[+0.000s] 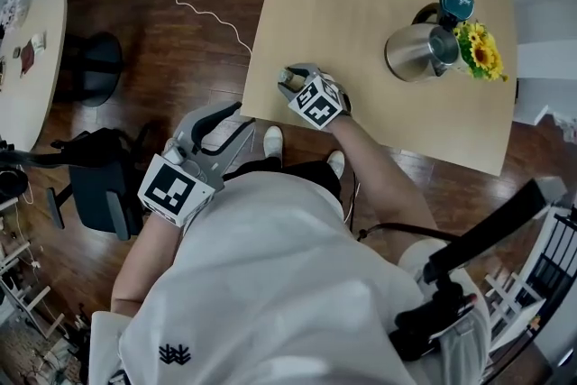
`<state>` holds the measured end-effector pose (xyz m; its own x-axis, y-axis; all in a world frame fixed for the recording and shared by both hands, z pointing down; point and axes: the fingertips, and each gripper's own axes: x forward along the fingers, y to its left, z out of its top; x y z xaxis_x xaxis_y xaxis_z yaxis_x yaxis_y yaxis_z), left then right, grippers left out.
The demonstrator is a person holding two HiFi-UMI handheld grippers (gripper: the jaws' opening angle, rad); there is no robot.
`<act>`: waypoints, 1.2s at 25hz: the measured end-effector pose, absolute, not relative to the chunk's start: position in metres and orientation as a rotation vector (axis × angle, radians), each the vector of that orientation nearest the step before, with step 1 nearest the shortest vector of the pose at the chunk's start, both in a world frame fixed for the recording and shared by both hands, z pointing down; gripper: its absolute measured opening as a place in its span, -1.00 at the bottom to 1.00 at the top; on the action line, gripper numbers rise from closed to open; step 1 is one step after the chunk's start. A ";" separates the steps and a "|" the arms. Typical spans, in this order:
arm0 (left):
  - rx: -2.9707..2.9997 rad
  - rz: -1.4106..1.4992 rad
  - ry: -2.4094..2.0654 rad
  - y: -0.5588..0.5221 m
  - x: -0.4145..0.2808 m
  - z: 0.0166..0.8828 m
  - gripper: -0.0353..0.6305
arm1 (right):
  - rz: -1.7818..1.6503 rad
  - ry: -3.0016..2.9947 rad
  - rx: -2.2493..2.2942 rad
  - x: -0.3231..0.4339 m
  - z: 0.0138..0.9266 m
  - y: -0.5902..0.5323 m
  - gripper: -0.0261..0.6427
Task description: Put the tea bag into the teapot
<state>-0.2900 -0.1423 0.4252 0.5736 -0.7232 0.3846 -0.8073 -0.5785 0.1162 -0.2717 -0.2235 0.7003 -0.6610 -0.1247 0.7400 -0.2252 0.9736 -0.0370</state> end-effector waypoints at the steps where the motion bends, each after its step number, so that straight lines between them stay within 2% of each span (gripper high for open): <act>1: 2.533 0.431 -1.258 -0.144 -0.292 0.427 -0.60 | 0.165 -2.287 0.245 -0.271 0.706 -0.225 -0.45; 6: 2.549 0.435 -1.224 -0.151 -0.295 0.432 -0.61 | 0.190 -2.280 0.297 -0.264 0.714 -0.229 -0.77; 17: 2.668 0.372 -1.066 -0.174 -0.245 0.418 -0.61 | 0.243 -2.350 0.506 -0.201 0.622 -0.236 -0.79; 30: 2.771 0.276 -0.897 -0.200 -0.136 0.408 -0.60 | 0.210 -2.356 0.921 -0.027 0.487 -0.304 -0.80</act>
